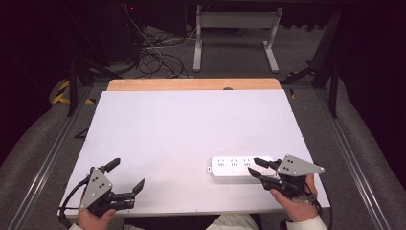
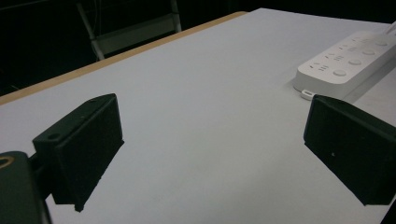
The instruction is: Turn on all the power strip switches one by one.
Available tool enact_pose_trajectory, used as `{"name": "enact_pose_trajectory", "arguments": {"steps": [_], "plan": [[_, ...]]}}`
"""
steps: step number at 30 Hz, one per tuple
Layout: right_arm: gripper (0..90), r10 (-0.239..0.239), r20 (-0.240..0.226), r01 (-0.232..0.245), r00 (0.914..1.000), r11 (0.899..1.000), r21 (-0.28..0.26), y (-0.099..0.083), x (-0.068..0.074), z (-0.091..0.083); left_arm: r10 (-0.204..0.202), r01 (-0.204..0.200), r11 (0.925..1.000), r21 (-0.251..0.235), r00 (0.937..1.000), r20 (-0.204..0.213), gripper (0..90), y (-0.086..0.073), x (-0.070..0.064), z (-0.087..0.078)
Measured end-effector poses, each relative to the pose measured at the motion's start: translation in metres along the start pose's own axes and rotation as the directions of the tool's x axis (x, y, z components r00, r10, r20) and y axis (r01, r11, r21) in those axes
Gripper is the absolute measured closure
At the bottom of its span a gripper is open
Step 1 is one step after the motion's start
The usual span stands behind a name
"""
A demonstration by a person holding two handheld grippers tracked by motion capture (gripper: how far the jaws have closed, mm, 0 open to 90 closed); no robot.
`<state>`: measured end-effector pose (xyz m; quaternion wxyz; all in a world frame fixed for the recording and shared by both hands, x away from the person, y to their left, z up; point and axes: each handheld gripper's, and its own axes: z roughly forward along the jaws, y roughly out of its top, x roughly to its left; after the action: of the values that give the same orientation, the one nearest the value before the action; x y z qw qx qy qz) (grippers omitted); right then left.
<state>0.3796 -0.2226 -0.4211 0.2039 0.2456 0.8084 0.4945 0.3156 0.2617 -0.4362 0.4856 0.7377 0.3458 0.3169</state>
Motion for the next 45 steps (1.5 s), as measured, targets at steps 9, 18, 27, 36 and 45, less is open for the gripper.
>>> {"name": "enact_pose_trajectory", "arguments": {"steps": [9,18,27,36,45], "plan": [[82.5,0.054,-0.022,-0.052,0.9983,0.995,0.089,0.012,-0.005,0.001,-0.002,0.002,1.0000,0.001,1.0000,0.001,4.9,0.000,0.000,0.000],[90.0,0.107,0.012,-0.107,0.9942,0.971,0.215,0.026,-0.016,0.006,0.000,0.000,1.0000,0.008,1.0000,-0.002,5.0,0.000,0.001,0.000],[90.0,0.128,0.051,-0.137,0.9905,0.936,0.324,0.032,-0.026,0.019,-0.002,0.002,0.9998,0.019,1.0000,0.003,5.2,-0.001,0.001,0.002],[90.0,0.150,0.086,-0.173,0.9849,0.888,0.426,0.028,-0.034,0.034,-0.002,0.002,0.9997,0.024,1.0000,0.003,5.2,-0.001,0.001,0.002],[90.0,0.158,0.105,-0.190,0.9818,0.838,0.511,0.025,-0.038,0.037,0.004,-0.004,0.9996,0.027,1.0000,0.000,5.2,-0.001,0.001,0.002]]}}
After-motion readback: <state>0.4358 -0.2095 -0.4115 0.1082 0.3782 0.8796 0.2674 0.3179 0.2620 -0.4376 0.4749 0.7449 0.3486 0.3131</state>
